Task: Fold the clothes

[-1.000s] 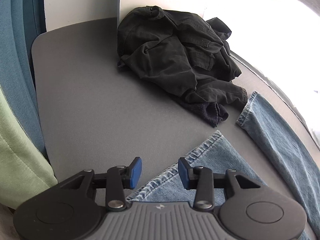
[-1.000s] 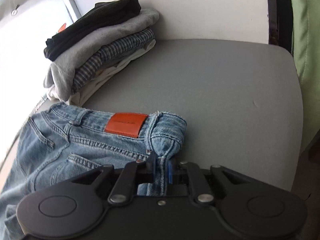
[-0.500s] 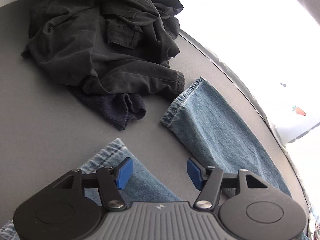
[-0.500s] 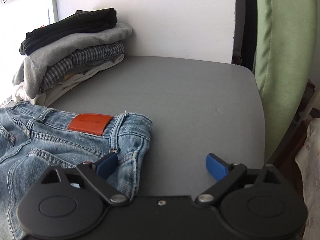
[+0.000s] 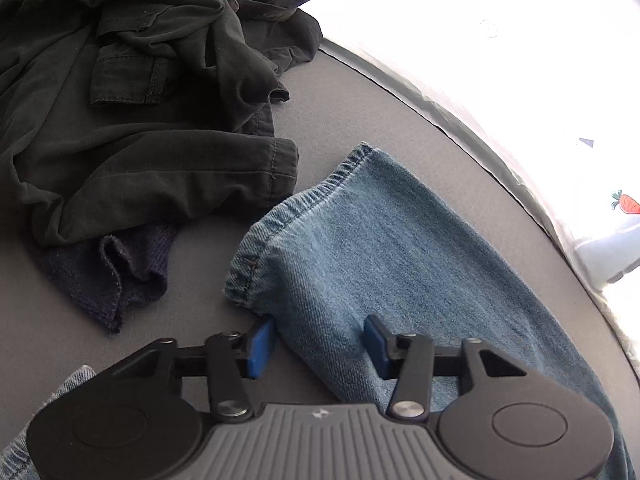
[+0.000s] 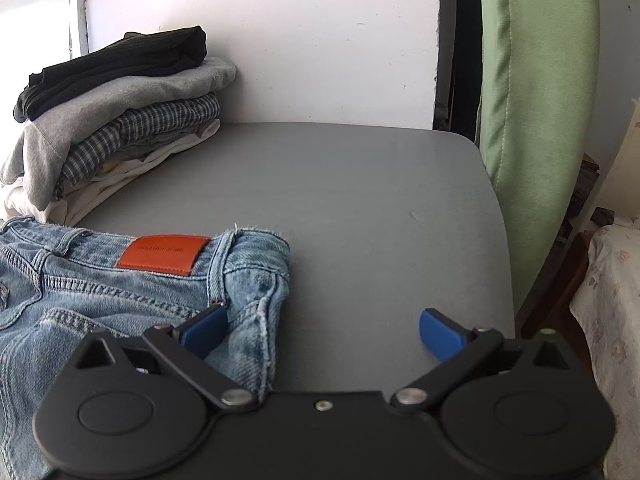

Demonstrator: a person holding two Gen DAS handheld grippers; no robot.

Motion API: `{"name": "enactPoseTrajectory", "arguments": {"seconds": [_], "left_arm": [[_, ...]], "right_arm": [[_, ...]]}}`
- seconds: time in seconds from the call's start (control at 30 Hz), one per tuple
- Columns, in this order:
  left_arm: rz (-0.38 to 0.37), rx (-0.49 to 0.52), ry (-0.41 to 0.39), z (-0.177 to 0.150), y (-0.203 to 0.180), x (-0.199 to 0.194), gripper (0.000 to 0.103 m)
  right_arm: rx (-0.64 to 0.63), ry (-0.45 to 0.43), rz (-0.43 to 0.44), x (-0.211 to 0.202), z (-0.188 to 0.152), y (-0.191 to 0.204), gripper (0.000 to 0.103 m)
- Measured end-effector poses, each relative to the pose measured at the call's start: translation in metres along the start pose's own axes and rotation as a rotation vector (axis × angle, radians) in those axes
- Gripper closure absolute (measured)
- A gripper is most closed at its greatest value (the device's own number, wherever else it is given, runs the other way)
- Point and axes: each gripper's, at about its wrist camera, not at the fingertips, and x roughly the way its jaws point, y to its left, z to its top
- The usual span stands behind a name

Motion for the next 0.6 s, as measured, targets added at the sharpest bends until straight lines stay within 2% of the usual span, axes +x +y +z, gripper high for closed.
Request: {"name": "enactPoseTrajectory", "arguments": {"seconds": [0.03, 0.1, 0.27, 0.37, 0.47, 0.53, 0.6], "left_arm": [[0.002, 0.009, -0.004, -0.001, 0.001, 0.000, 0.096], [-0.008, -0.013, -0.019, 0.000, 0.007, -0.006, 0.097], [0.009, 0.042, -0.113, 0.009, 0.004, -0.044, 0.097], [0.064, 0.007, -0.106, 0.009, 0.017, -0.041, 0.100], [0.113, -0.018, -0.053, -0.004, 0.038, -0.029, 0.098], [0.134, 0.045, -0.057, -0.012, 0.039, -0.031, 0.097], [0.160, 0.112, -0.070, -0.015, 0.034, -0.036, 0.091]], "right_arm": [[0.000, -0.001, 0.000, 0.000, 0.000, 0.000, 0.000], [0.000, -0.002, 0.000, 0.000, -0.001, 0.001, 0.000], [0.008, 0.000, 0.008, 0.000, 0.000, 0.000, 0.000], [0.008, -0.001, 0.008, 0.000, -0.001, 0.000, 0.000], [0.008, -0.001, 0.009, 0.000, 0.000, 0.000, 0.000], [0.008, -0.001, 0.009, 0.000, 0.000, 0.000, 0.000], [0.007, -0.001, 0.009, 0.000, 0.000, 0.000, 0.000]]}}
